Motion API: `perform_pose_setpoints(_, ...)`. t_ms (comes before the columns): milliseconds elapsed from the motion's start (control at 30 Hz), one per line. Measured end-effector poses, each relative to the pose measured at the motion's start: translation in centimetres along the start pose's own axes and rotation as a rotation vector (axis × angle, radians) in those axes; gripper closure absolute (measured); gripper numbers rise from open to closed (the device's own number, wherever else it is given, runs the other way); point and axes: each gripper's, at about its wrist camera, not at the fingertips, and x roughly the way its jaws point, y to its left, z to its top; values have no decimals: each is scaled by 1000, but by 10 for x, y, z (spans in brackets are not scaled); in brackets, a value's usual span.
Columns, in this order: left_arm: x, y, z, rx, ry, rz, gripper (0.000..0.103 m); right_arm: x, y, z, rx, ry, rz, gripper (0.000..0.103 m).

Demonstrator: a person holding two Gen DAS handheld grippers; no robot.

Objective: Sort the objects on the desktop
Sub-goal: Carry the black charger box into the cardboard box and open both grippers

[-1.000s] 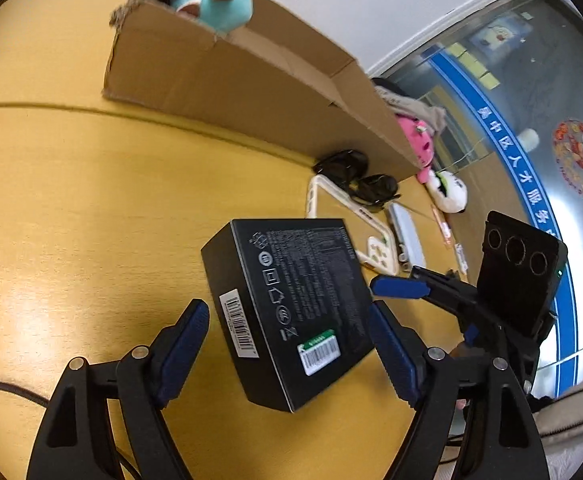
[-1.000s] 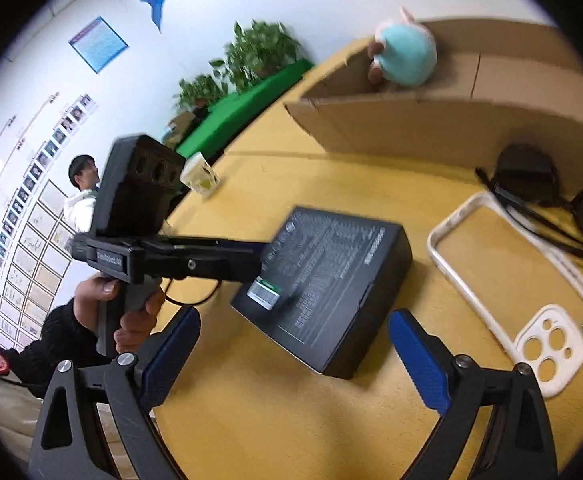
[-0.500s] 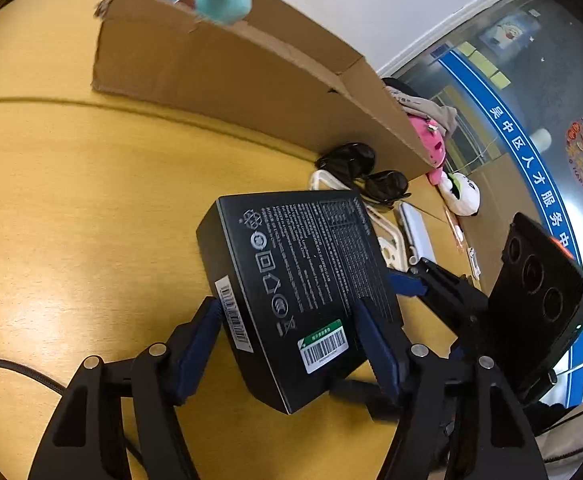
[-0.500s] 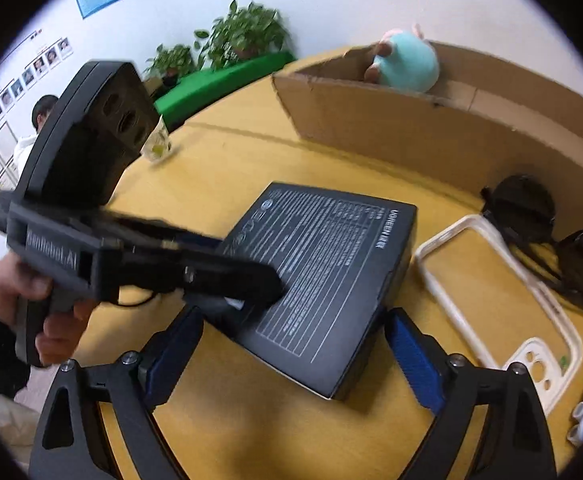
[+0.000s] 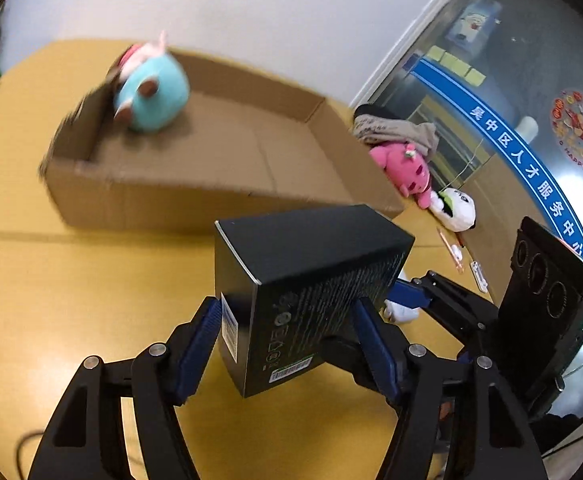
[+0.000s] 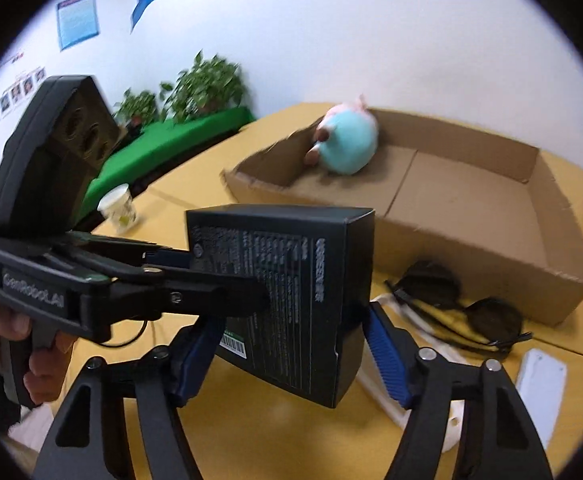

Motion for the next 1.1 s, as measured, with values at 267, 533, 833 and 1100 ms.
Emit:
perform_pose_setpoints(267, -15, -31, 58, 112, -127, 16, 31, -23, -19, 45, 29, -128, -43, 36)
perform_pose_setpoints(533, -24, -53, 130, 204, -215, 24, 31, -38, -39, 107, 0, -244, -100, 36)
perform_pose_setpoints(833, -23, -62, 210, 240, -292, 10, 31, -32, -69, 181, -10, -313, -136, 36)
perform_pose_setpoints(1100, 3, -50, 283, 232, -291, 38, 31, -4, -105, 246, -14, -277, -136, 36)
